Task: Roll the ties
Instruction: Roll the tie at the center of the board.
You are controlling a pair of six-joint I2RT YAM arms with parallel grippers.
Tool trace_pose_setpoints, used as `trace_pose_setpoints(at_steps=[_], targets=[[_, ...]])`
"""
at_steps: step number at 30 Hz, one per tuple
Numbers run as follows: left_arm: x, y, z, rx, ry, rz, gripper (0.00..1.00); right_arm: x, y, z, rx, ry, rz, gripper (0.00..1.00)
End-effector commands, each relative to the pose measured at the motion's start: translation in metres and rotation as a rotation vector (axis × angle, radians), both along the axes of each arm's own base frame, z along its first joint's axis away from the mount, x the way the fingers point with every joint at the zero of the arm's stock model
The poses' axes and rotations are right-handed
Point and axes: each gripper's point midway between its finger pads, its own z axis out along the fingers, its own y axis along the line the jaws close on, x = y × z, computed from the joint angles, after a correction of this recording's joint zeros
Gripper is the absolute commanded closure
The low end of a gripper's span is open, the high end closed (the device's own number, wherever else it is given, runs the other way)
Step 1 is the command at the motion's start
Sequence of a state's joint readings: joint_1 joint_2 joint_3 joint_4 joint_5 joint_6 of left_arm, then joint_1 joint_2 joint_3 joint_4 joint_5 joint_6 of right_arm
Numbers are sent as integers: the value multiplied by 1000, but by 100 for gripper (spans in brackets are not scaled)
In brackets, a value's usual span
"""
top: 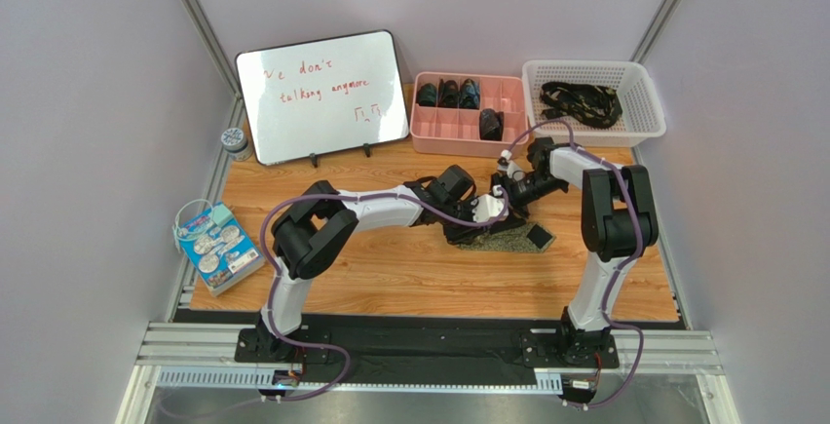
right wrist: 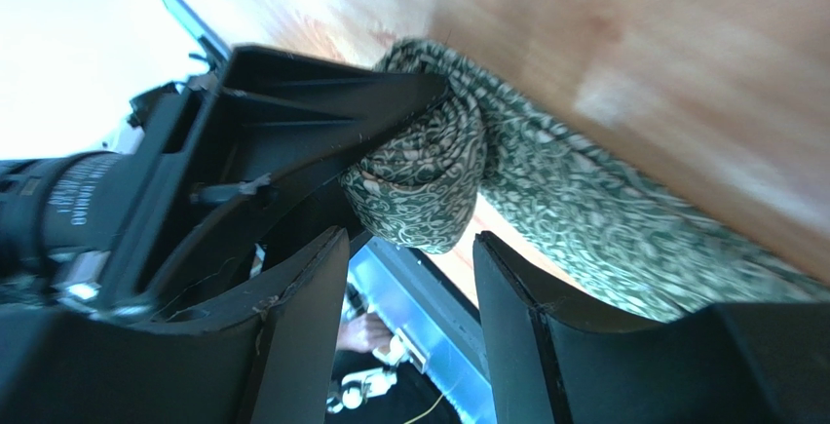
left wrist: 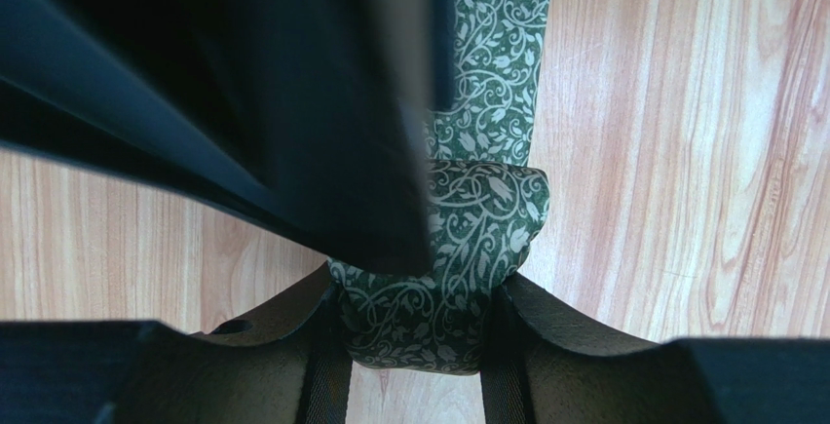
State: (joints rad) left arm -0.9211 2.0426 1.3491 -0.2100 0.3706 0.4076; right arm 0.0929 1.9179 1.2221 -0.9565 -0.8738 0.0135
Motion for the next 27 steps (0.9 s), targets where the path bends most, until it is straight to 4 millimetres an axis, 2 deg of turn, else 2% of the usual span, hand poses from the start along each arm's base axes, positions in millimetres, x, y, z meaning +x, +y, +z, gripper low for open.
trace_pose_setpoints(at_steps=[1,4,5,7,8,9,13,17,18,19,21,27], targets=[[-23,35,-47,193,101,1,59,-8,15,3,58,-8,21,45],[-24,33,-47,189,118,13,58,-11,19,-10,43,-6,30,49],[-23,34,-47,189,121,18,58,-11,18,-17,20,3,24,61],[-24,33,-46,184,125,23,55,-8,17,-24,0,5,24,77],[-24,33,-44,177,124,28,53,-8,13,-32,-42,12,23,95],[-21,32,-41,161,124,39,48,-8,10,-36,-56,14,22,100],[-8,32,-17,37,170,84,36,-12,-4,-51,-137,36,15,100],[5,29,26,-171,160,98,26,-12,-18,-63,-215,55,2,100],[10,23,37,-226,134,93,22,-10,-21,-64,-228,51,-2,100],[5,25,42,-241,139,80,21,-11,-22,-67,-240,60,0,100],[10,17,57,-307,100,67,21,-7,-28,-71,-284,61,-2,100],[18,5,64,-391,51,60,18,-6,-41,-85,-384,109,12,100]])
